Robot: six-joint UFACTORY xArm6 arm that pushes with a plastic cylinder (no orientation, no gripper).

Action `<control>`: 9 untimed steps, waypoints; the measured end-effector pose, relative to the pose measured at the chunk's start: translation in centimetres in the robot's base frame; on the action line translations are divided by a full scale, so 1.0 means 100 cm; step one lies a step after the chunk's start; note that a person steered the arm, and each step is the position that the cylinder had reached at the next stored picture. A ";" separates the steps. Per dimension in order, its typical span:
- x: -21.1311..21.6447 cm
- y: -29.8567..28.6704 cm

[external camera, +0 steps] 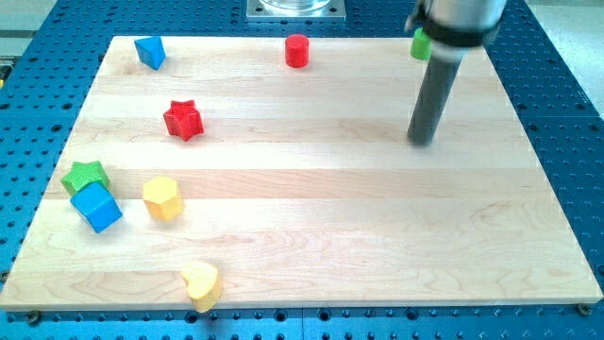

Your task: Place the heart vertical to the red circle

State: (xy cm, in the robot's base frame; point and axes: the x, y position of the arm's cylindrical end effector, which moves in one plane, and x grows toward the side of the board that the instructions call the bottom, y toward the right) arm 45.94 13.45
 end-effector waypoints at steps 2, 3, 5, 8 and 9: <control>0.159 -0.158; 0.158 -0.157; 0.159 -0.189; 0.121 -0.349; 0.149 -0.391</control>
State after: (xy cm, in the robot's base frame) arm 60.87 -25.65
